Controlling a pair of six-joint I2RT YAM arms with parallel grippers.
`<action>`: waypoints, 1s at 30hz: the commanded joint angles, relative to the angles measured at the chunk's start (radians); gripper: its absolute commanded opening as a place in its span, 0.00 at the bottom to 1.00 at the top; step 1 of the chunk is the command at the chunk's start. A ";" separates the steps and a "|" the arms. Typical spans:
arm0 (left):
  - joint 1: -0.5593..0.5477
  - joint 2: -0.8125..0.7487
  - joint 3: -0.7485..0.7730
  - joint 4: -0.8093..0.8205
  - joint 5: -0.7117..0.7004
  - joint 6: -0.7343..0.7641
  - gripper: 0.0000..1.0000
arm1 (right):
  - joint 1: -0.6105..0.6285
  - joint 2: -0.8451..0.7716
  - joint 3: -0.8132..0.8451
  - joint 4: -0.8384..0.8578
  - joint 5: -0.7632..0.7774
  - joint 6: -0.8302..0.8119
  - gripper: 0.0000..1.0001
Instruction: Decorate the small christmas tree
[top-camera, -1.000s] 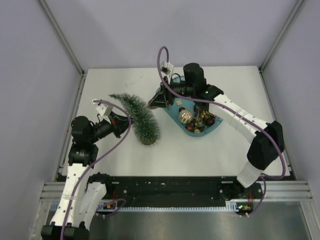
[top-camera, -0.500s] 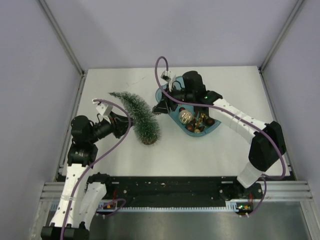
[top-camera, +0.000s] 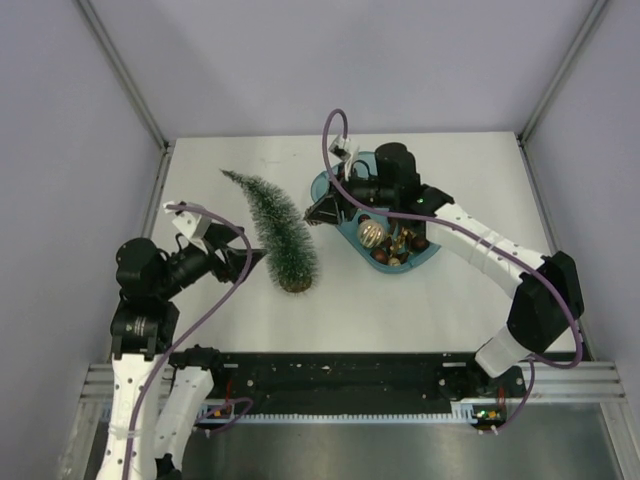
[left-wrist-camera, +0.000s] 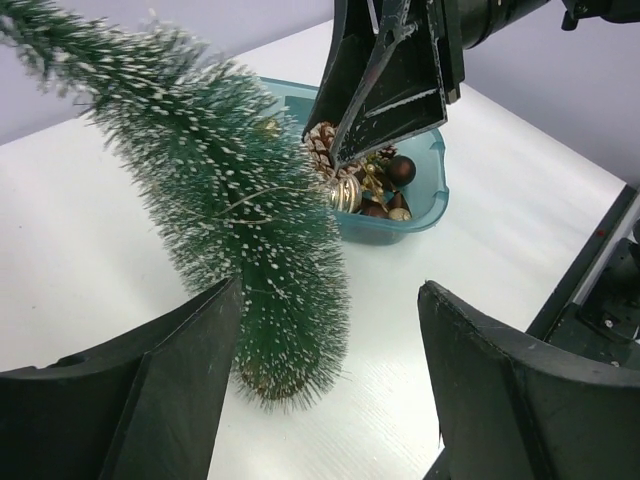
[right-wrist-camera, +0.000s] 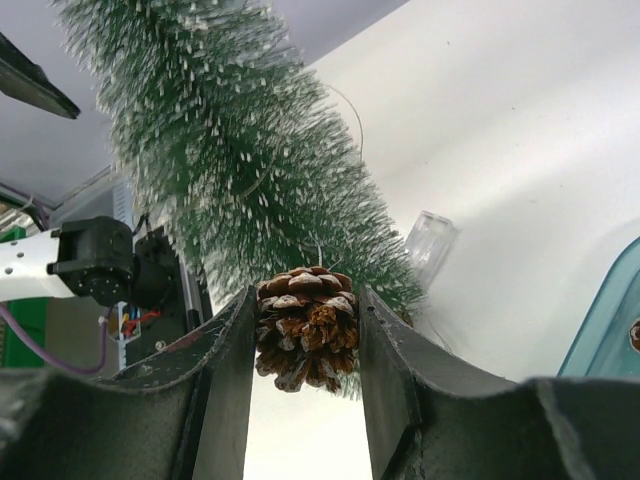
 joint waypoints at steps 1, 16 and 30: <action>0.005 -0.058 0.039 -0.086 -0.051 0.050 0.76 | 0.011 -0.065 -0.011 0.049 0.010 0.007 0.02; 0.007 0.130 -0.060 0.179 -0.099 0.015 0.68 | 0.013 -0.099 0.024 0.015 0.015 -0.029 0.02; 0.007 0.231 -0.088 0.257 -0.013 0.038 0.65 | 0.009 -0.053 0.112 -0.069 -0.039 -0.102 0.01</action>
